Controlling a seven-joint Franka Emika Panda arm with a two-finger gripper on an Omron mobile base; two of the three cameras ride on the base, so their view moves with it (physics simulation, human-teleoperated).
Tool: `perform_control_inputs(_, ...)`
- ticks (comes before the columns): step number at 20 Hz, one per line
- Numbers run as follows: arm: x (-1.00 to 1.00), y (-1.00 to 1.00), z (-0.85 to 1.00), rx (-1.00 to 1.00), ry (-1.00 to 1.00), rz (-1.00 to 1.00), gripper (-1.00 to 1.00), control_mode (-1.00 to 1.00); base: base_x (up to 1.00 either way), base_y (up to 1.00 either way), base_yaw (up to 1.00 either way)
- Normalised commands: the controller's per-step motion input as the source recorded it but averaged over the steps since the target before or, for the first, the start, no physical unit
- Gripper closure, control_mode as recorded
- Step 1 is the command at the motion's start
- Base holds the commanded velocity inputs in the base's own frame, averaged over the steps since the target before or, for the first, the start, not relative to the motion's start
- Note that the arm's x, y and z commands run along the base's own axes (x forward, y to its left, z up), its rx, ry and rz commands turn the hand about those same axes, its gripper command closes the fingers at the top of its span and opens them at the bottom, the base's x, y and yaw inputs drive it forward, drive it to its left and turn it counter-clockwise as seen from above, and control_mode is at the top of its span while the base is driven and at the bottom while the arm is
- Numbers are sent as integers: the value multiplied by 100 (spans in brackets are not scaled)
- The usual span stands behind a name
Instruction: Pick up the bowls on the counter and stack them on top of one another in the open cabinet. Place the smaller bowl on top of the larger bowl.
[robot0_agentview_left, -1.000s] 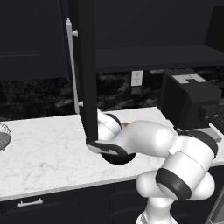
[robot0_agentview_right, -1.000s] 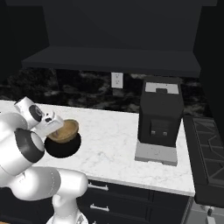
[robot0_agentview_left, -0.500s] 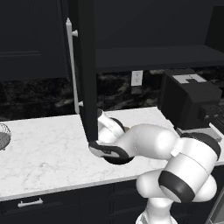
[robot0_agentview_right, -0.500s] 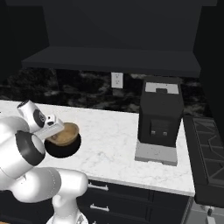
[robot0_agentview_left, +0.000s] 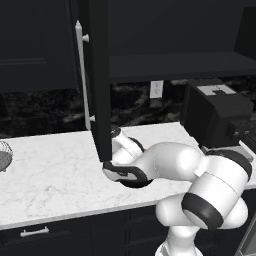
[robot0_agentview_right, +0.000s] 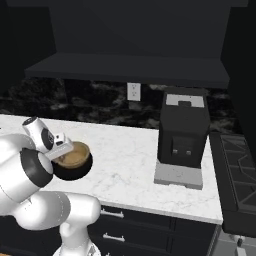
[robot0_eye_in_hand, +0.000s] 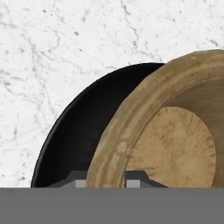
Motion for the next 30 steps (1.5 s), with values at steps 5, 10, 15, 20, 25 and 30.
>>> perform_control_inputs(5,0,2,21,0,0,0,-100,-100,0,0,0)
perform_control_inputs(10,-3,23,51,0,-1,0,-100,-100,0,0,0)
perform_control_inputs(15,-75,-29,21,3,-1,-6,-100,-100,0,0,0)
perform_control_inputs(20,-95,-95,2,16,-7,-18,-100,-100,0,0,0)
perform_control_inputs(25,-51,-100,18,22,-14,-24,-100,-100,0,0,0)
perform_control_inputs(30,-30,-99,2,23,-13,-26,-100,-100,0,0,0)
